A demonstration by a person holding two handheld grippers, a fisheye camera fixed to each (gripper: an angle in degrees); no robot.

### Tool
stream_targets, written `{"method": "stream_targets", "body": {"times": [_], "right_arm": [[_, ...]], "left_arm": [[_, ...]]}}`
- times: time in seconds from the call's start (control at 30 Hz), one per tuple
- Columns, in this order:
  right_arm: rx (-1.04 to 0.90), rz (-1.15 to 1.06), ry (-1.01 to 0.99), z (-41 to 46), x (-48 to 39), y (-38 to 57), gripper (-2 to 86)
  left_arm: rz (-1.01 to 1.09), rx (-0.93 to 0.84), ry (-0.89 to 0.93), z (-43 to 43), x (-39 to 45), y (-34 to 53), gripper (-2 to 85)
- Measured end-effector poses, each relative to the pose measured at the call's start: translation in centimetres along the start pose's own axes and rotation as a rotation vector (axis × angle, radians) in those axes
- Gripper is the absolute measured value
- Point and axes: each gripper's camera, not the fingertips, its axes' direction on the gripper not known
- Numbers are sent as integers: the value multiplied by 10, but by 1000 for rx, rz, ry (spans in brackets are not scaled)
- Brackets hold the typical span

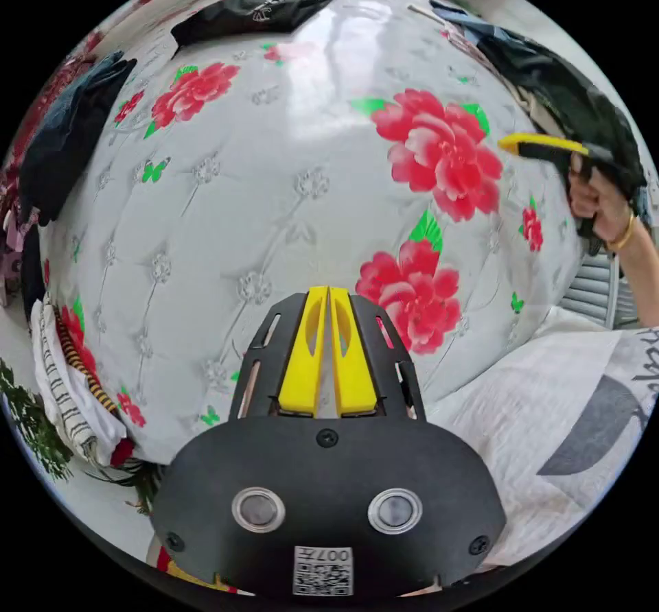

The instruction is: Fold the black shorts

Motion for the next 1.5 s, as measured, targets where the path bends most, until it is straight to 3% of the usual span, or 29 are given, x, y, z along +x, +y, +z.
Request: {"method": "stream_targets", "body": {"times": [0.07, 0.2, 0.3, 0.43, 0.5, 0.57, 0.77, 1.0, 1.17, 1.37, 1.5], "right_arm": [[219, 10, 166, -72, -5, 21, 67], [628, 146, 870, -237, -11, 100, 103], [730, 372, 1068, -307, 19, 159, 112], [602, 625, 865, -322, 92, 203, 100], [537, 622, 539, -306, 112, 220, 64], [608, 507, 406, -291, 85, 228, 37], [550, 124, 131, -191, -72, 201, 6], [179, -527, -353, -98, -294, 182, 29], [140, -721, -129, -77, -348, 213, 61], [31, -387, -42, -58, -255, 236, 72], [17, -202, 20, -61, -195, 238, 71]], "left_arm": [[55, 0, -109, 11, 30, 16, -9], [94, -38, -182, 22, 54, 6, -10], [94, -111, -170, 27, 57, -11, -10], [-16, -79, -51, 23, 35, -9, -9], [-54, -42, 24, 20, 28, 1, -9], [-105, 24, 171, 15, 26, 23, -6], [-102, 242, 349, -15, 53, 80, 50], [-81, 441, 341, -70, 62, 117, 121], [-304, 388, 279, -60, 10, 151, 122], [-564, 364, 152, -70, -36, 232, 114], [-604, 418, 41, -98, -35, 253, 104]]}}
